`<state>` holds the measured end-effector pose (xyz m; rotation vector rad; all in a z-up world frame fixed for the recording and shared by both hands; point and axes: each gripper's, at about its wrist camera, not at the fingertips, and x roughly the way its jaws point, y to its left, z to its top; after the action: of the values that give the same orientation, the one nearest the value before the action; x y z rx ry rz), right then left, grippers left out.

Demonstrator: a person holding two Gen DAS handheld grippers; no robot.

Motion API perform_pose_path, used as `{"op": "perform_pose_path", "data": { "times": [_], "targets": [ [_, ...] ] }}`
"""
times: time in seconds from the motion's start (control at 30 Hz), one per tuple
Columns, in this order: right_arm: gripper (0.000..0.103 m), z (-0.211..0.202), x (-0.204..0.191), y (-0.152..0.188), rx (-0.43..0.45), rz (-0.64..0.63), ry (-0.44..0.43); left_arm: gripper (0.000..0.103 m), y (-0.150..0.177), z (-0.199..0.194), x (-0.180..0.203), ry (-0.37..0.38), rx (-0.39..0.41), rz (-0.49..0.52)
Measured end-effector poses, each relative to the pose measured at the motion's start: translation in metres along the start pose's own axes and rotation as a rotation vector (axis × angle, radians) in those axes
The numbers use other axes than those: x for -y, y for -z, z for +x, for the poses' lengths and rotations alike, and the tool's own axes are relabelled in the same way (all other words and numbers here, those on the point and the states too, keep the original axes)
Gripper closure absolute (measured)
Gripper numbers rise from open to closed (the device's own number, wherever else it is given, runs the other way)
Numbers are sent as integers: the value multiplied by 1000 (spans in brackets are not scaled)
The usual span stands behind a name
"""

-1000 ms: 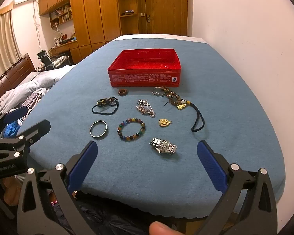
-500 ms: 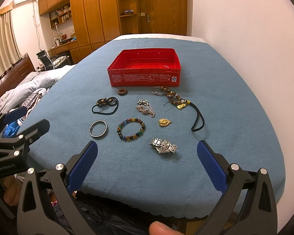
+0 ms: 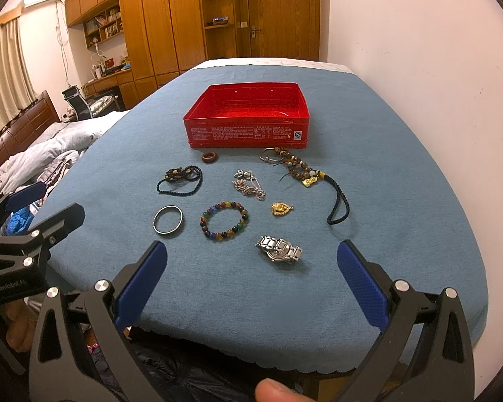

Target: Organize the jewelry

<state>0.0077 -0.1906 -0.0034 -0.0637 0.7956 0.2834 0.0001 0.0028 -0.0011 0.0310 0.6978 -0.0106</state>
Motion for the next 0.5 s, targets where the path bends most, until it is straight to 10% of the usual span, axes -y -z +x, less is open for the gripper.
{"op": "perform_pose_path", "data": {
  "times": [0.5],
  "targets": [
    [3, 1, 0, 0, 0, -2, 1, 4, 0, 0, 0, 1, 0, 0]
  ]
}}
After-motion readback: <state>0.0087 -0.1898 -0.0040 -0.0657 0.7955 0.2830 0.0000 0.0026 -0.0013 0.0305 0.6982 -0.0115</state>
